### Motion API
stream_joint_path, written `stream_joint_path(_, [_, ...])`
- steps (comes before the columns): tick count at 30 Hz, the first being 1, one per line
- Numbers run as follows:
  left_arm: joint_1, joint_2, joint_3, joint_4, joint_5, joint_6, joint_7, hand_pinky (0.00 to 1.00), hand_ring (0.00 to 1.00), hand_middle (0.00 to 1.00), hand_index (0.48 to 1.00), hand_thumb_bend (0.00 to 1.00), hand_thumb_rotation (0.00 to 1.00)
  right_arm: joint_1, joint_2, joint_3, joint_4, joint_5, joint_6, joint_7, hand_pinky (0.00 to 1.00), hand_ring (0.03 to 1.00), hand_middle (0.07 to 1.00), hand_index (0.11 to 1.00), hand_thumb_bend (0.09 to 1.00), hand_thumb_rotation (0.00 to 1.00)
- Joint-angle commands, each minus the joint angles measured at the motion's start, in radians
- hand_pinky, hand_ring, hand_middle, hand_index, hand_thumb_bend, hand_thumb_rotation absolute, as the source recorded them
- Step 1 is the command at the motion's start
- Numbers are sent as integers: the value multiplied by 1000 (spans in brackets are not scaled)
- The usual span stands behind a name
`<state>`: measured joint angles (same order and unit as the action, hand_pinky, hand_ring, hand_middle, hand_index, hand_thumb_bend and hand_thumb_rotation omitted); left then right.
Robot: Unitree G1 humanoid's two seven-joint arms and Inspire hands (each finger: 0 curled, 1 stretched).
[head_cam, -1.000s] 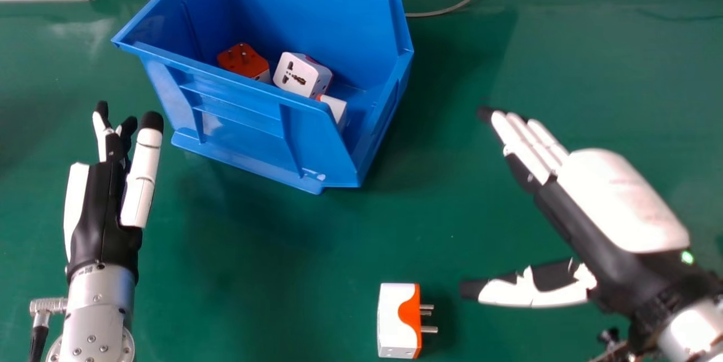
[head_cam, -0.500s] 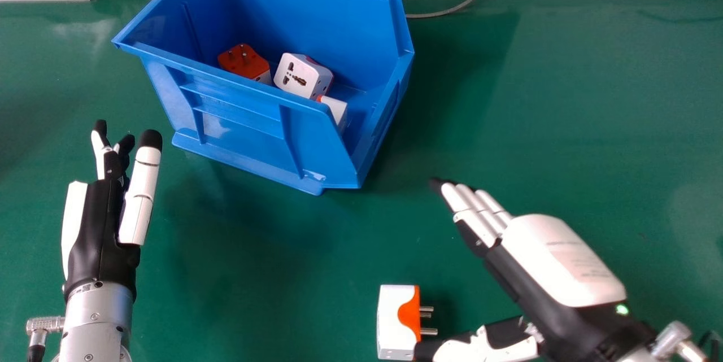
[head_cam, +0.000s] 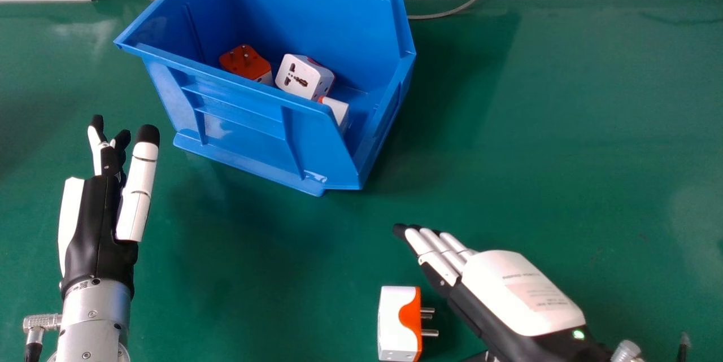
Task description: Pick all objects and put in blue box
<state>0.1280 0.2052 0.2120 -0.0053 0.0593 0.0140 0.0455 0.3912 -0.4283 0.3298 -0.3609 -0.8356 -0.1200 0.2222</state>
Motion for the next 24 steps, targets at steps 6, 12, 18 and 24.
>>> stream_joint_path(6, [-11, 4, 7, -26, 2, 7, 6, 1000, 999, 981, 991, 626, 1000, -71, -9, 32, 77, -8, -7, 1, 948, 985, 1000, 1000, 559, 486])
stream_joint_path(12, [-12, 6, 8, -25, 1, 4, 3, 1000, 999, 980, 990, 622, 1000, -124, -6, 57, 153, -26, 18, 9, 959, 989, 1000, 1000, 529, 482])
stream_joint_path(18, [-10, 5, 10, -32, -4, 6, -1, 1000, 999, 980, 989, 621, 1000, -154, 5, 76, 190, -36, 46, 11, 968, 992, 1000, 1000, 517, 477])
stream_joint_path(24, [-12, 5, 11, -35, -5, 7, 0, 1000, 998, 979, 987, 623, 1000, -181, 7, 98, 224, -59, 49, -8, 946, 980, 1000, 992, 512, 473])
